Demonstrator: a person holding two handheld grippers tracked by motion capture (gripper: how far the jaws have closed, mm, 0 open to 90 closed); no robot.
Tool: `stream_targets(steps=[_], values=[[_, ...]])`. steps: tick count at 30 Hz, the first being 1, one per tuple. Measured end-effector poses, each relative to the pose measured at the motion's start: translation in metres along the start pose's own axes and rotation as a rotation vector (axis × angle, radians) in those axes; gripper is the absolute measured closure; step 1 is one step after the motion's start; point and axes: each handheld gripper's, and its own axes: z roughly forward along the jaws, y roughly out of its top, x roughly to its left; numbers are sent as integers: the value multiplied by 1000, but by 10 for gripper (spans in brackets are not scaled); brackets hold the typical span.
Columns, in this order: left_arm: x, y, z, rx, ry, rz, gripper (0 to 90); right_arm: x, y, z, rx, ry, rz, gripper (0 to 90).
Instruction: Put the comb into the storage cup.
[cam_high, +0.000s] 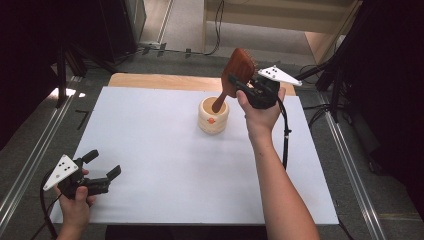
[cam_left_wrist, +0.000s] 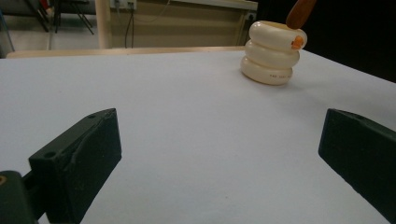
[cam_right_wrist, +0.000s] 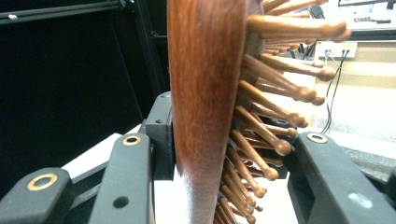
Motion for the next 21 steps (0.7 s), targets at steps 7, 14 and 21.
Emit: stream_targets(steps=[7,14,21], values=[[1,0,-1,-4,-6,-8,0,-3,-6,10,7,-6,-1,545],[2,0,0,-7,-11,-9,0,-5,-16,21,19,-12,1,545],[2,0,0,-5,-12,-8,0,-5,-27,29,36,-11,7,545]])
